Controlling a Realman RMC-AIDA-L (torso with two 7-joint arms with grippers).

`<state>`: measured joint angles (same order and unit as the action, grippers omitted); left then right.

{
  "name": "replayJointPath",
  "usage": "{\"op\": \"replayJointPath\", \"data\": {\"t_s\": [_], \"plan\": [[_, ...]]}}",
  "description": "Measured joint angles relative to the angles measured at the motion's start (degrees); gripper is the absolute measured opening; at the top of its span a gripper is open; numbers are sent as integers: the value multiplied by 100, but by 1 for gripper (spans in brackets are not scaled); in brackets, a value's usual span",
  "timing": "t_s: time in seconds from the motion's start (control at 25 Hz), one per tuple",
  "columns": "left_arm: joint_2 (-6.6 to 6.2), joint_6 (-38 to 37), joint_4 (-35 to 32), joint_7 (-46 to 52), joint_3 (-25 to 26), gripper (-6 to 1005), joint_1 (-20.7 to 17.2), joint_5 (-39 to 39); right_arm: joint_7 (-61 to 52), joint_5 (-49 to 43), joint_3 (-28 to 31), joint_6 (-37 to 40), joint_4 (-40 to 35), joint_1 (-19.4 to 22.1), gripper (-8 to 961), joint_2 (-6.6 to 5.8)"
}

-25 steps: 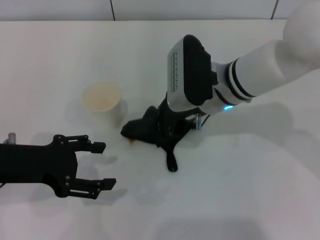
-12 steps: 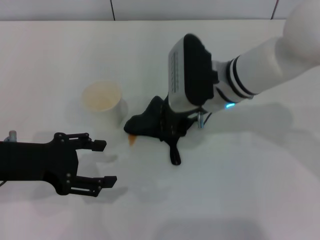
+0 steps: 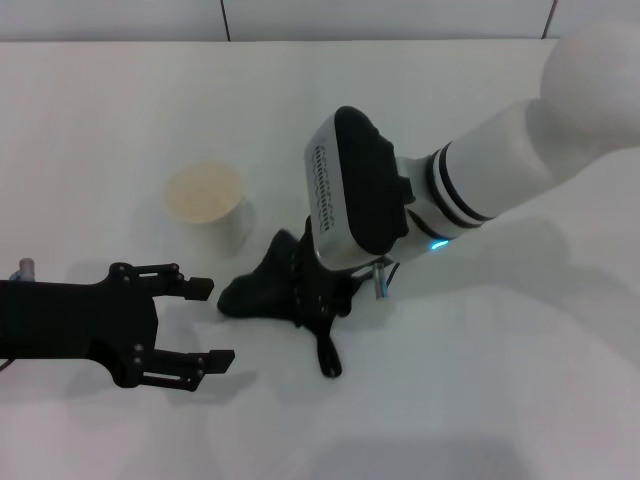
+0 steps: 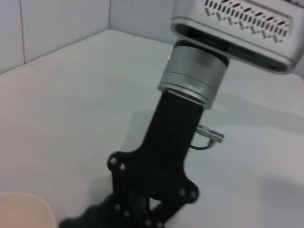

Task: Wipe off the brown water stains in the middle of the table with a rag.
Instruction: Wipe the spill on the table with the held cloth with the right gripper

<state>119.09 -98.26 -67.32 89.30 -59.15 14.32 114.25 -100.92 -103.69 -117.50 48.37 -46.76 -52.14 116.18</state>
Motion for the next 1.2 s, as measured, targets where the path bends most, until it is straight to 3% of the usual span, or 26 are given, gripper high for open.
{"op": "replayJointPath", "data": {"t_s": [0.48,0.88,1.2], "plan": [[0,0,0,-31,0,862,-2,0,35,222,-197,-307,63,18,74,-5],[0,-16,9,-35,0,862,-48,0,37,-459,651,-396,118,198,74,-29],[0,-9,9,-36,0,862,-41,0,37,-544,702,-298,119,205,73,-14]]}}
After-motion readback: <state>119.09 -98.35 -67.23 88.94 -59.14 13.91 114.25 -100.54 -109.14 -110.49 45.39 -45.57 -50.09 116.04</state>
